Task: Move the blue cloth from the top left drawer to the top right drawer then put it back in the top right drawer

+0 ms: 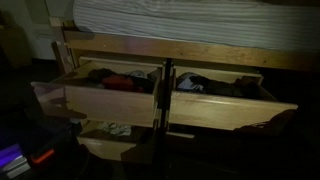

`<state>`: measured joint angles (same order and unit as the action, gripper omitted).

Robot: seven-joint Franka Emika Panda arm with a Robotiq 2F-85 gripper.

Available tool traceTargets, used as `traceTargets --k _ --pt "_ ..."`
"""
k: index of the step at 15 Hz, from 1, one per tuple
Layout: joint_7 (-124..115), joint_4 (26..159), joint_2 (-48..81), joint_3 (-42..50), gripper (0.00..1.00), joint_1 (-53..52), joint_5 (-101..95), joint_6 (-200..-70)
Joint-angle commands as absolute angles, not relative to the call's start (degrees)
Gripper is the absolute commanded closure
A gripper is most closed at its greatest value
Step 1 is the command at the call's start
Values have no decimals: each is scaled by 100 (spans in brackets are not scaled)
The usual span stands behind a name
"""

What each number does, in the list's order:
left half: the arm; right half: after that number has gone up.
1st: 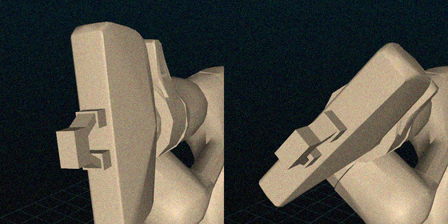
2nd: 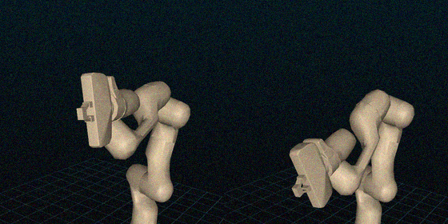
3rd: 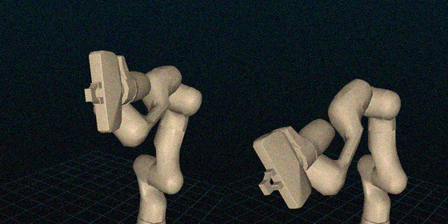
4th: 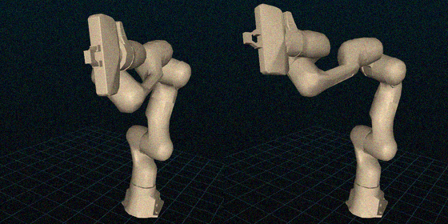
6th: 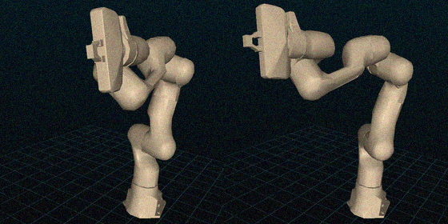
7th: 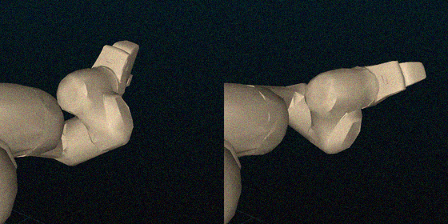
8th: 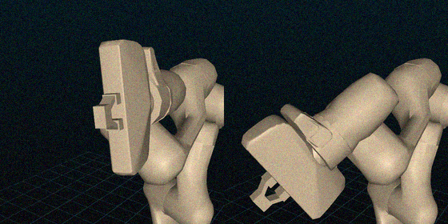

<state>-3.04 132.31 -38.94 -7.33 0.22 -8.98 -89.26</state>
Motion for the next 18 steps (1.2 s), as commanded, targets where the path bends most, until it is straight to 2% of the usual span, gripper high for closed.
traceTargets --k 1,8,15,18 --pt "-363 13210 -3875 -650 0 -100 -946 -8898" --pt "-649 13330 -3863 -623 0 130 -1206 -9197" --pt "-1037 13494 -3306 942 0 1290 -2529 -11685" --pt "65 13032 -2457 1967 0 1259 -1504 -11824"
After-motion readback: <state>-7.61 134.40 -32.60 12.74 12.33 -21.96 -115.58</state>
